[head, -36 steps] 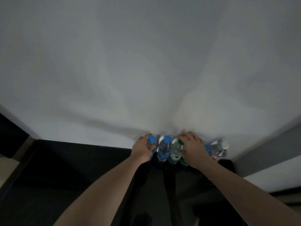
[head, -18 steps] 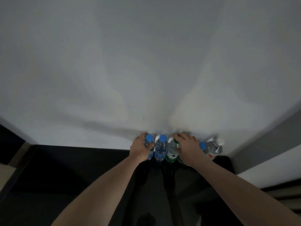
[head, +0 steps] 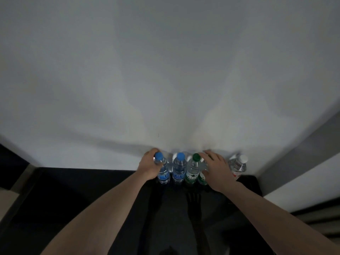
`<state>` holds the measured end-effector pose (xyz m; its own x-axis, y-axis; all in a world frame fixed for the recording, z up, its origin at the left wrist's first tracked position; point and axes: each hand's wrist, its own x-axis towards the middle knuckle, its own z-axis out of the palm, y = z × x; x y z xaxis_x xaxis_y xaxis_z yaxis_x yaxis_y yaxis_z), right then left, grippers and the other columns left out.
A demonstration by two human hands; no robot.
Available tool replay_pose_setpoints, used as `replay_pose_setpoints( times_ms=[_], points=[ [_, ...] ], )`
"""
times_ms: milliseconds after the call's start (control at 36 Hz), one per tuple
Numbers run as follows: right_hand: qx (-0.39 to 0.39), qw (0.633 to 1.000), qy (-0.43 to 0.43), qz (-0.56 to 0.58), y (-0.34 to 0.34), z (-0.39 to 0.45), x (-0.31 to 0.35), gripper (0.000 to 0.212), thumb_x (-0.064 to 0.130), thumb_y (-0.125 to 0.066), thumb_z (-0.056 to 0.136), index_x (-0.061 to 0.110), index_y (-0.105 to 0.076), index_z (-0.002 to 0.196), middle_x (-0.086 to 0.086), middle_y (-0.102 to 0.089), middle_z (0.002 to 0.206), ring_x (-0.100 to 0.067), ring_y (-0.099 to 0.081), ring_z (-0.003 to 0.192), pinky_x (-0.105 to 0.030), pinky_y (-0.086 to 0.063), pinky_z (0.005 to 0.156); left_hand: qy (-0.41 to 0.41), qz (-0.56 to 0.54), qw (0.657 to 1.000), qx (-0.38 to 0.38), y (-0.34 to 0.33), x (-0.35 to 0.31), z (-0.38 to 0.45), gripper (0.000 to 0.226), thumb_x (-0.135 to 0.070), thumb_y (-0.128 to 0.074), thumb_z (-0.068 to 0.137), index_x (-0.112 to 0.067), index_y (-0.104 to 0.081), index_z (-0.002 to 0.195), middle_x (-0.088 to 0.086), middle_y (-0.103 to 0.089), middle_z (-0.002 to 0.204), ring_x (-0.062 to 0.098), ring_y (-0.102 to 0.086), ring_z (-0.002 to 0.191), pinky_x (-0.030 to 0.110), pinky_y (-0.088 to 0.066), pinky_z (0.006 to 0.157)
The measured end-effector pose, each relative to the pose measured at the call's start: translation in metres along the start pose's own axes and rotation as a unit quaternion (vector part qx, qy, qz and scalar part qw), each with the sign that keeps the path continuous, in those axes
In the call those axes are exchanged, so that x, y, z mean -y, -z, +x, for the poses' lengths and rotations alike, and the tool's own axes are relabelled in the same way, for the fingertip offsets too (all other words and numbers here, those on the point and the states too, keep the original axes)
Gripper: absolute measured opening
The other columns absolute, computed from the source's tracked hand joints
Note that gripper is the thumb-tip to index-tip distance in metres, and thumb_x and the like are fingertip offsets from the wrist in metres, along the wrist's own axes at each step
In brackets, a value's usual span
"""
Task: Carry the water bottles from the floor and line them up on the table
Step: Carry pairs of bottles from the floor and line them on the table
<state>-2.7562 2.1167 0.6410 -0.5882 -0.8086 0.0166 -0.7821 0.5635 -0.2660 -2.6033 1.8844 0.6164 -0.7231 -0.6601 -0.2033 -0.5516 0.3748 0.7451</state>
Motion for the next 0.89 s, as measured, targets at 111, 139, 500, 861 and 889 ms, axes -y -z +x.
replay_pose_setpoints(
  times_ms=[111,139,500,861,889],
  points=[
    [-0.002,1.0,-0.01,0.008,0.0,-0.006,0.002,0.074,0.02,-0.07,0.085,0.03,-0.033,0.149,0.001,-0.035,0.153,-0.024,-0.029,0.141,-0.041,-0.026,0.115,0.021,-0.016,1.0,-0.005,-0.004,-0.001,-0.002,0.051,-0.005,-0.066,0.091,-0.029,-0.056,0.134,0.002,-0.051,0.132,0.019,-0.059,0.109,0.034,-0.051,0.102],
    [0.0,1.0,-0.012,0.006,0.0,-0.007,0.003,0.074,0.02,-0.069,0.086,0.03,-0.032,0.15,0.001,-0.034,0.154,-0.024,-0.028,0.141,-0.041,-0.025,0.115,0.023,-0.026,0.999,-0.006,-0.006,-0.002,-0.003,0.053,-0.005,-0.068,0.09,-0.031,-0.056,0.135,0.001,-0.052,0.132,0.018,-0.059,0.11,0.035,-0.051,0.102],
    [0.011,0.999,-0.018,0.028,0.002,-0.006,0.007,0.07,0.021,-0.067,0.089,0.029,-0.032,0.15,0.001,-0.032,0.154,-0.025,-0.025,0.142,-0.039,-0.024,0.117,-0.082,0.083,0.989,-0.086,-0.02,-0.022,-0.006,0.029,-0.024,-0.069,0.091,-0.022,-0.06,0.119,-0.001,-0.056,0.126,0.017,-0.06,0.094,0.027,-0.049,0.082],
    [0.015,1.0,-0.012,0.019,0.001,-0.005,0.008,0.07,0.017,-0.065,0.088,0.027,-0.033,0.149,0.0,-0.033,0.152,-0.025,-0.024,0.142,-0.039,-0.025,0.116,-0.162,0.091,0.983,0.007,0.0,-0.018,-0.006,0.044,0.011,-0.052,0.089,-0.02,-0.065,0.118,-0.006,-0.061,0.121,0.014,-0.061,0.099,0.025,-0.053,0.089],
    [0.015,1.0,-0.01,0.018,0.001,-0.005,0.008,0.071,0.016,-0.064,0.087,0.027,-0.033,0.15,-0.001,-0.033,0.152,-0.026,-0.023,0.142,-0.039,-0.024,0.117,-0.163,0.093,0.982,0.008,-0.001,-0.017,-0.006,0.044,0.01,-0.052,0.089,-0.02,-0.064,0.12,-0.005,-0.061,0.122,0.015,-0.061,0.101,0.024,-0.052,0.09]
  ],
)
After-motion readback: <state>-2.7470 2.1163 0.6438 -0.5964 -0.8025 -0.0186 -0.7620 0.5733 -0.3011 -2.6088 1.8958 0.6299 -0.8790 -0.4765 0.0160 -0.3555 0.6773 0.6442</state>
